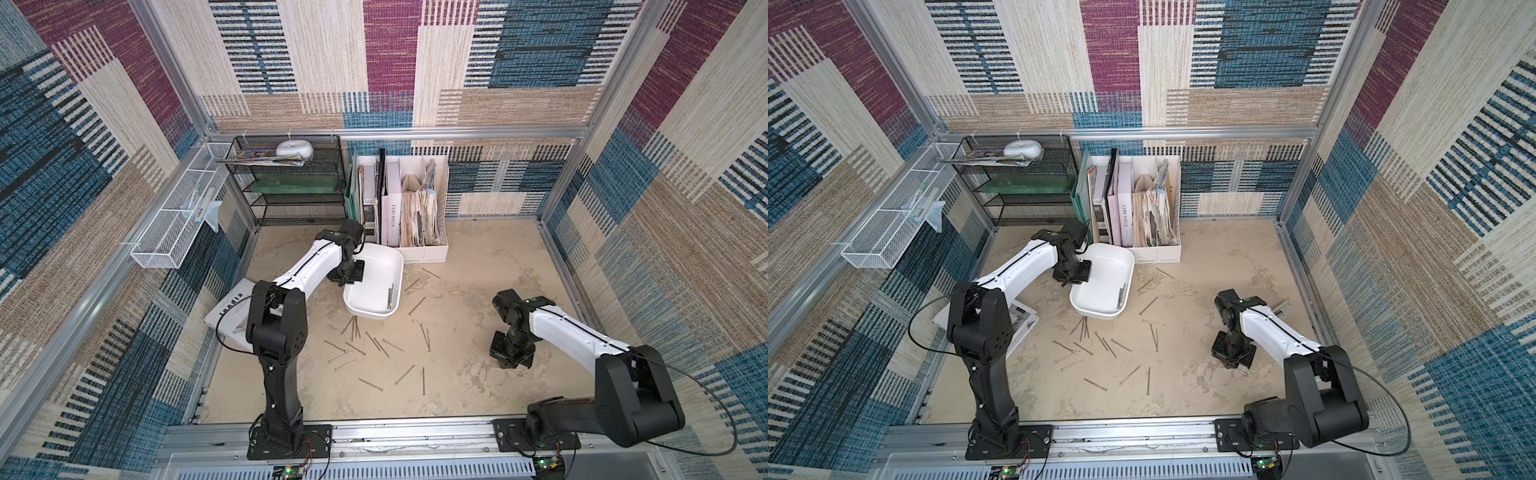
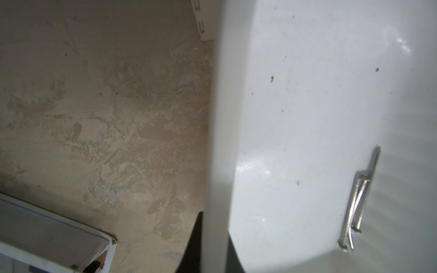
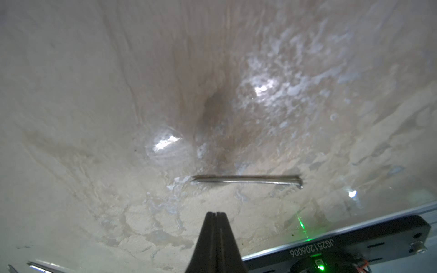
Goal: Put the nails on the desktop into the storage box
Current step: Move the nail to the center of the board.
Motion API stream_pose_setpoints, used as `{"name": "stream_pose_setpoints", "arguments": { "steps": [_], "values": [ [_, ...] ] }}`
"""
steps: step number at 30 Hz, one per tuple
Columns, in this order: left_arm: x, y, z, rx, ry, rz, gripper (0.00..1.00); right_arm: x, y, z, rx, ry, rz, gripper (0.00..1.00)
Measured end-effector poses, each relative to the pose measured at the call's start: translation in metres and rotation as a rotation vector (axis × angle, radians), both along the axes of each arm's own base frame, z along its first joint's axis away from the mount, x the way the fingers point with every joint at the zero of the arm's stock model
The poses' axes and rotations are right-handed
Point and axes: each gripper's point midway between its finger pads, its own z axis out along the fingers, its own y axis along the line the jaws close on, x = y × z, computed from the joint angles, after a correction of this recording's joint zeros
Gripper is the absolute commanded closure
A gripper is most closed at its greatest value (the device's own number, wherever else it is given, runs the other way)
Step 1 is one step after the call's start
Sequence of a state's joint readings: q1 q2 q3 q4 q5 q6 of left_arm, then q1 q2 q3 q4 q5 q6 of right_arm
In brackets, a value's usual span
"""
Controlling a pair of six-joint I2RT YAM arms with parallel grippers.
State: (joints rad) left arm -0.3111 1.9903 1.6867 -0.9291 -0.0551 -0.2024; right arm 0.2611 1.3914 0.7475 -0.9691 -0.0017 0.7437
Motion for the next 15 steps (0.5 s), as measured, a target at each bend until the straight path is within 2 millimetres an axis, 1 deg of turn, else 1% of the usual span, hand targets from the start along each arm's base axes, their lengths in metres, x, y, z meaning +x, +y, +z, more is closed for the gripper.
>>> {"name": "stream_pose_setpoints", "arguments": {
  "steps": [3,6,15],
  "values": [
    [0.000,0.002,0.000,-0.006,0.002,0.005,1.00,-0.002,-0.008,-0.008,-0.058,0.056,0.026,1.00],
    [0.000,0.002,0.000,-0.021,0.008,0.008,1.00,-0.005,-0.013,-0.011,-0.088,0.100,0.045,1.00],
    [0.000,0.003,0.004,-0.037,0.005,0.018,1.00,-0.008,-0.016,-0.016,-0.132,0.157,0.072,1.00]
  ]
}}
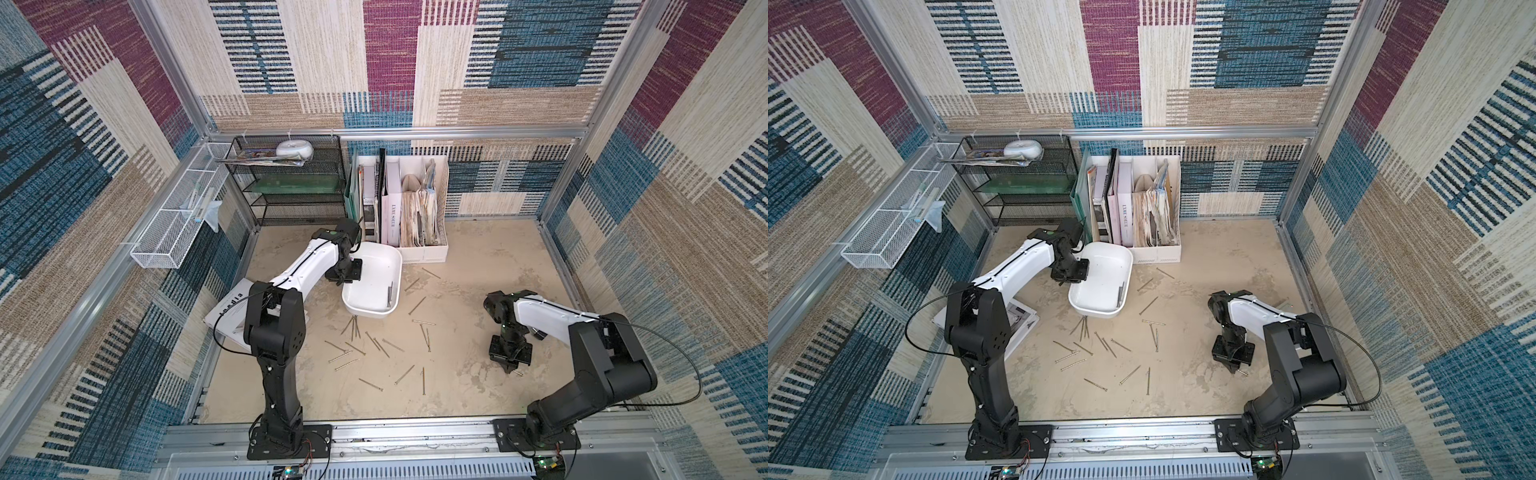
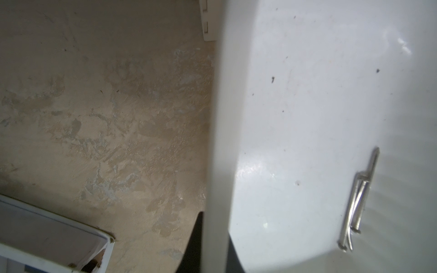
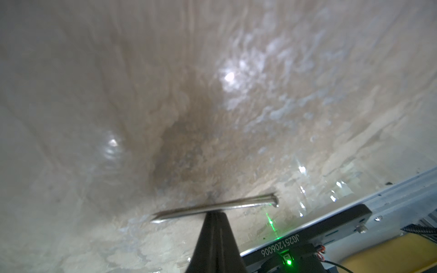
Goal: Put the nails on the desktop into the storage box
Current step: Move the nail to the center of the board, then pick up the nail from the center of the board.
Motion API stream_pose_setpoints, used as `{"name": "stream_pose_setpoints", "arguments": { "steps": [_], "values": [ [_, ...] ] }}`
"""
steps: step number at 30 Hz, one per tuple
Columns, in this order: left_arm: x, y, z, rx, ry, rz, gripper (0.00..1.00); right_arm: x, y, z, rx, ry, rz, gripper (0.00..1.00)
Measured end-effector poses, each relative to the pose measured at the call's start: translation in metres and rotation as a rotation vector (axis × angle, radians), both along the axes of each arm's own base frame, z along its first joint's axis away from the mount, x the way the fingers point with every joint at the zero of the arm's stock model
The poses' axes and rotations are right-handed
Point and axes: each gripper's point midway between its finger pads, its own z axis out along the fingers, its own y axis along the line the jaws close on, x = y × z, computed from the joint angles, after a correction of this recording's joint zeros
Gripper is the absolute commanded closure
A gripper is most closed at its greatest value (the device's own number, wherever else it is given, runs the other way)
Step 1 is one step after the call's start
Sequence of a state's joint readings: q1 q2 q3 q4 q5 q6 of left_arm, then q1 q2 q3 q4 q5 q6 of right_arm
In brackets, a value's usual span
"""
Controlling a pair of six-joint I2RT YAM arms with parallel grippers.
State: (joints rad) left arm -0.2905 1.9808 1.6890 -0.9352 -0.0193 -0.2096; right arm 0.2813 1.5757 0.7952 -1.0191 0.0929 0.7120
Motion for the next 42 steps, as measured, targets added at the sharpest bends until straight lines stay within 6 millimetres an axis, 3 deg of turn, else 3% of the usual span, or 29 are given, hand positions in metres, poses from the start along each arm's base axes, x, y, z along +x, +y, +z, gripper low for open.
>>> {"name": "stream_pose_setpoints", "arguments": {
  "steps": [5,9,22,28,31,33,40,42],
  "values": [
    [0.000,0.000,0.002,-0.002,-0.004,0.001,1.00,-0.014,-0.008,-0.003,-0.059,0.102,-0.001,1.00],
    [0.000,-0.001,0.002,-0.015,-0.001,0.000,1.00,-0.008,-0.011,-0.002,-0.089,0.123,-0.014,1.00],
    [0.000,0.000,0.007,-0.021,-0.010,0.002,1.00,0.084,-0.020,0.000,-0.183,-0.028,0.028,1.00],
    [0.000,0.000,0.007,-0.021,-0.011,0.002,1.00,0.143,-0.005,0.007,-0.129,-0.197,0.035,1.00],
    [0.000,0.000,0.007,-0.021,-0.011,0.002,1.00,0.149,0.001,0.015,-0.093,-0.243,0.043,1.00],
    [0.000,0.000,0.007,-0.021,-0.010,0.002,1.00,0.146,0.005,0.024,-0.056,-0.277,0.038,0.94],
    [0.000,0.000,0.007,-0.022,-0.010,0.001,1.00,0.127,0.024,0.049,0.102,-0.353,0.015,0.52],
    [0.000,-0.001,0.007,-0.025,-0.009,0.000,1.00,0.133,0.026,0.056,0.114,-0.390,0.041,0.50]
  ]
}}
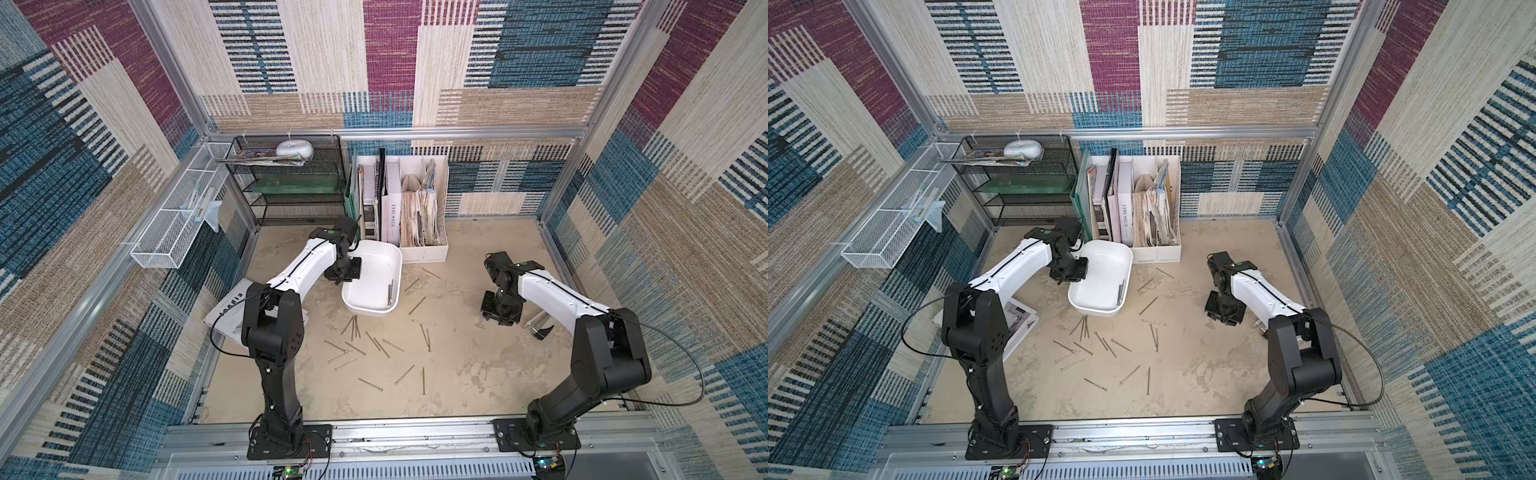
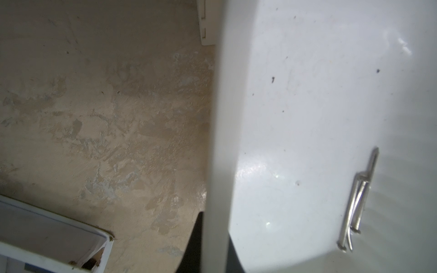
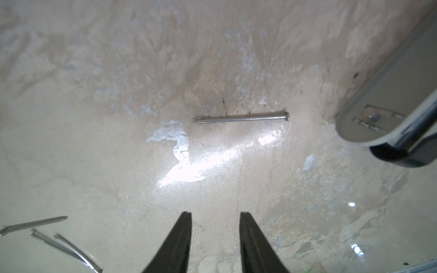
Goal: Put the nails on the desktop into the storage box
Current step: Pick up the nail from the center of the board.
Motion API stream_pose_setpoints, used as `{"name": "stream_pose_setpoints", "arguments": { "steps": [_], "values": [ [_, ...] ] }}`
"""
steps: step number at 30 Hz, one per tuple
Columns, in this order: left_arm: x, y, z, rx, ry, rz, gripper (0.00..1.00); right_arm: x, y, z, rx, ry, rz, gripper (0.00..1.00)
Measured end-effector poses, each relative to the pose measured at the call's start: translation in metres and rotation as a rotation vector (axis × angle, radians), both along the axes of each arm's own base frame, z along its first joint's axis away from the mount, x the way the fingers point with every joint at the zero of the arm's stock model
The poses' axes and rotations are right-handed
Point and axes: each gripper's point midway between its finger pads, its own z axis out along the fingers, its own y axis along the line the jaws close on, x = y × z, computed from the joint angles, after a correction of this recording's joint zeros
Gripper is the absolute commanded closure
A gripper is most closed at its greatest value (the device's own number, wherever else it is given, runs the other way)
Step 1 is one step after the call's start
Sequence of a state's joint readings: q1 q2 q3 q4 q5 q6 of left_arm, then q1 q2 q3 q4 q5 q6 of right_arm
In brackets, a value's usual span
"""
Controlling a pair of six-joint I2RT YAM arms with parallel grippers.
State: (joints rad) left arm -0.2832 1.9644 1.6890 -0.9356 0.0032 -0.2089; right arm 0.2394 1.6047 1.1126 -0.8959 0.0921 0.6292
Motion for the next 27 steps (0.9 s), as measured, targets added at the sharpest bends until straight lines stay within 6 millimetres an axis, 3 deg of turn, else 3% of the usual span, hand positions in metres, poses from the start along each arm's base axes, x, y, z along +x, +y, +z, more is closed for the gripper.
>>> {"name": "stream_pose_setpoints", "arguments": {
  "steps": [5,9,15,18,22,27],
  "values": [
    [0.000,0.000,0.000,0.000,0.000,0.000,1.00,0.025,-0.002,0.001,-0.068,-0.033,0.178,0.48],
    [0.000,0.000,0.000,0.001,0.001,0.000,1.00,0.031,-0.009,-0.007,-0.168,-0.006,0.335,0.48],
    [0.000,0.000,-0.005,0.004,0.010,0.000,1.00,0.046,-0.016,-0.001,-0.263,-0.051,0.511,0.48],
    [0.000,0.000,-0.005,0.004,0.010,0.000,1.00,0.047,-0.018,-0.016,-0.285,-0.026,0.573,0.39],
    [0.000,0.000,-0.005,0.003,0.010,0.000,1.00,0.042,-0.019,-0.044,-0.284,0.052,0.627,0.38],
    [0.001,0.000,-0.004,0.002,0.009,0.001,1.00,0.041,-0.021,-0.051,-0.291,0.042,0.641,0.38]
  ]
}}
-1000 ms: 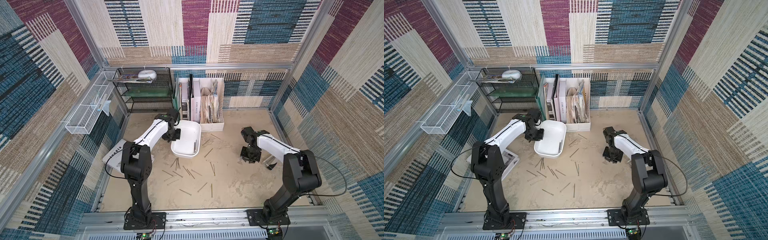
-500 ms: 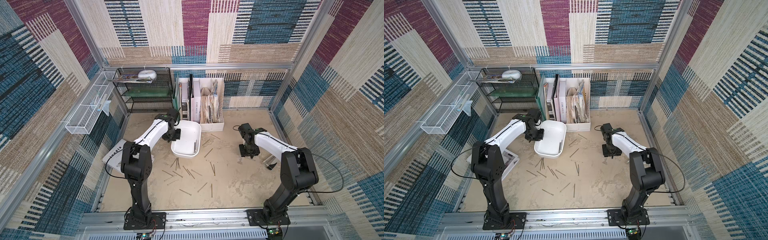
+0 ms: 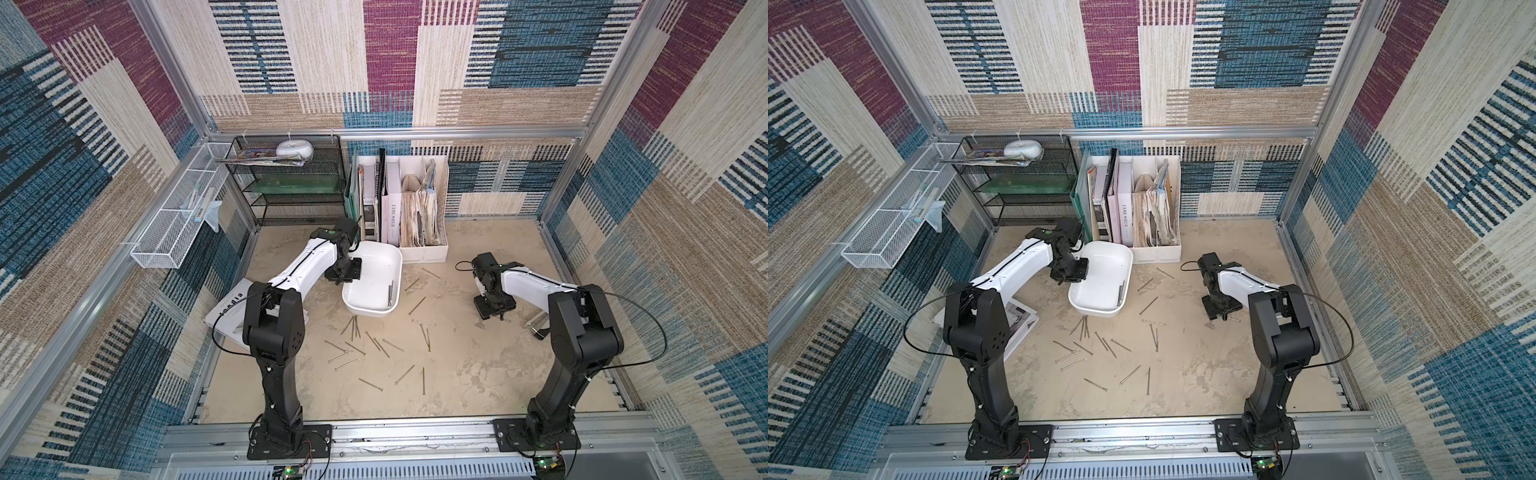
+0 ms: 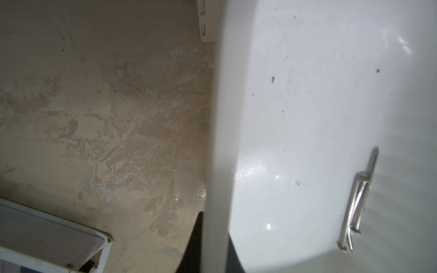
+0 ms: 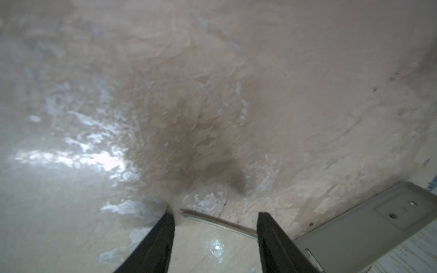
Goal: Put the nails on the desktop into the storage box
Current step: Pick up the nail from the center of the board.
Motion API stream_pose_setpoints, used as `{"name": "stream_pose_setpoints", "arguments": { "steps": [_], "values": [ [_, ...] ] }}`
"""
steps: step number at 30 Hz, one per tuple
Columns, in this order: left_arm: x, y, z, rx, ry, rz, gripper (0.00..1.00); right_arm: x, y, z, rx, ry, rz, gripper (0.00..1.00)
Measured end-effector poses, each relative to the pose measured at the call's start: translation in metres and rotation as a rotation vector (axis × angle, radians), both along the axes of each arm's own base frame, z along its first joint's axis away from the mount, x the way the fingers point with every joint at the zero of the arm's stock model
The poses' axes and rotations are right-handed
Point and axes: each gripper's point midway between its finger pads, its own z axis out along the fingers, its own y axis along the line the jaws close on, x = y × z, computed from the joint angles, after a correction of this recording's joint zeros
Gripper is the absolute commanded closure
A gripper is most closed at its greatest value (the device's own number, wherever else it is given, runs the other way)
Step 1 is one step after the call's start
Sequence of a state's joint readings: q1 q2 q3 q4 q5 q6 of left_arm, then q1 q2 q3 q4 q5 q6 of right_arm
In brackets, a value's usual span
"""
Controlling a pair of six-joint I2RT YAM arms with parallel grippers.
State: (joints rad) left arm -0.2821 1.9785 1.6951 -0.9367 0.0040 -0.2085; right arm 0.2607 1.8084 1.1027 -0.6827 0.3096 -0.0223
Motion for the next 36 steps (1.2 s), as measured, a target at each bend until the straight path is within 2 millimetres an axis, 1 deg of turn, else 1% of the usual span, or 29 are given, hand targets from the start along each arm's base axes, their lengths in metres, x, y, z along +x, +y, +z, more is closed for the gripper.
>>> {"name": "stream_pose_setpoints", "arguments": {
  "steps": [6,14,21,23,25,34,36],
  "values": [
    [0.001,0.000,0.000,-0.007,0.000,0.001,1.00,-0.002,0.001,-0.004,0.030,-0.011,-0.015,0.41],
    [0.001,-0.001,0.001,-0.013,0.001,-0.001,1.00,-0.008,0.002,-0.011,0.144,0.005,-0.138,0.43],
    [0.001,-0.001,0.001,-0.013,0.000,0.000,1.00,-0.009,0.003,-0.013,0.187,0.038,-0.191,0.44],
    [0.001,-0.001,0.001,-0.013,0.000,0.000,1.00,-0.009,0.003,-0.013,0.197,0.045,-0.200,0.48],
    [0.001,-0.001,0.001,-0.013,0.000,0.000,1.00,-0.009,0.005,-0.014,0.217,0.051,-0.207,0.51],
    [0.001,0.000,0.001,-0.009,-0.001,-0.003,1.00,-0.010,0.013,-0.015,0.266,0.064,-0.224,0.73],
    [0.001,0.000,0.001,-0.009,-0.001,-0.003,1.00,-0.011,0.015,-0.015,0.274,0.065,-0.229,0.76]
  ]
}}
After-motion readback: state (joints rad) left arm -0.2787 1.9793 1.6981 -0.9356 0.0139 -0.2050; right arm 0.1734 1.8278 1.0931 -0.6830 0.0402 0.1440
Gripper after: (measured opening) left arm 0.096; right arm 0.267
